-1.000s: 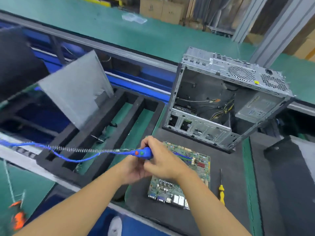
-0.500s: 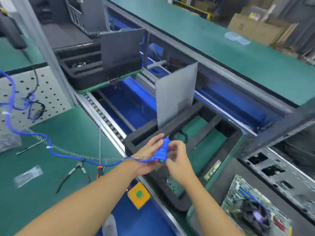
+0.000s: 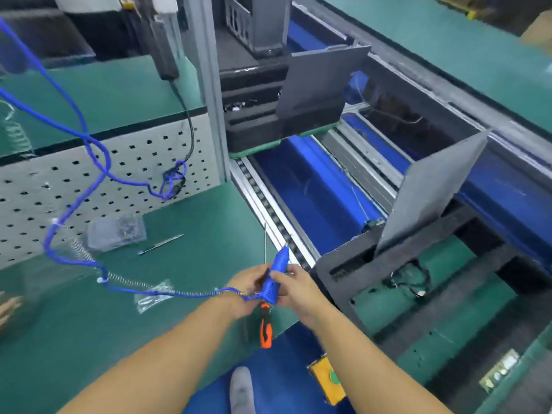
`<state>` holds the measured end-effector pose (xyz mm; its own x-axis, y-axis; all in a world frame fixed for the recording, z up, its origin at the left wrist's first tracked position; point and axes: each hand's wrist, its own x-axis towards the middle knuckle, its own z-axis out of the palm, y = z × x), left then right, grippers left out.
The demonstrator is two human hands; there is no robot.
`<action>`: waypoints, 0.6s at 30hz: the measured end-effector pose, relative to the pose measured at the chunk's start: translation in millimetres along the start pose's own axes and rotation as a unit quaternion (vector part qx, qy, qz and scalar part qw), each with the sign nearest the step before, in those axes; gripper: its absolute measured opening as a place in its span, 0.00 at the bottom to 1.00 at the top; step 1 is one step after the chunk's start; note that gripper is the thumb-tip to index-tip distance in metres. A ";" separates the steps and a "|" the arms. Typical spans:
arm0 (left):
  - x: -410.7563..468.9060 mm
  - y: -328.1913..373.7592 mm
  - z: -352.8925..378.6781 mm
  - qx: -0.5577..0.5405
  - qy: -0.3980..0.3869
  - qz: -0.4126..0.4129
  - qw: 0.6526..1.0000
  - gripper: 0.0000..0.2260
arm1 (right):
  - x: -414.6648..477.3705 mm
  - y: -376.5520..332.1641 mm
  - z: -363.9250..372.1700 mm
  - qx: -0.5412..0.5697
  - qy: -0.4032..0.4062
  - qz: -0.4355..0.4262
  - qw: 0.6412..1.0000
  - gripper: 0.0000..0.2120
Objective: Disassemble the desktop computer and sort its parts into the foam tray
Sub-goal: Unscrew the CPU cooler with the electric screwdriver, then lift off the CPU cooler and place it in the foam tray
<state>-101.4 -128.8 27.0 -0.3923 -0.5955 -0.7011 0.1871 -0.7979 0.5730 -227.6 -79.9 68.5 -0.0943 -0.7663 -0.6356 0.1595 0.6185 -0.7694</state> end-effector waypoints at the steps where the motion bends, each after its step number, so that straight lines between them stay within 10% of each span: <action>1: -2.0 -3.3 -6.1 0.008 0.022 -0.005 1.000 0.10 | 4.9 -0.3 1.9 -0.006 0.005 0.003 1.000 0.13; 11: -4.4 -3.3 -75.1 0.263 0.041 -0.085 0.960 0.12 | 108.2 9.5 86.7 -0.066 0.025 0.108 0.992 0.05; 18: 20.5 14.1 -101.0 0.345 0.244 0.006 0.906 0.08 | 154.5 28.5 137.0 -0.230 0.074 0.121 0.963 0.17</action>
<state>-15.9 -161.7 -22.2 0.0823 -0.7091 -0.7003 -0.4850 -0.6424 0.5934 -103.0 -204.5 -42.8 -0.2534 -0.5782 -0.7756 -0.2541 0.8133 -0.5234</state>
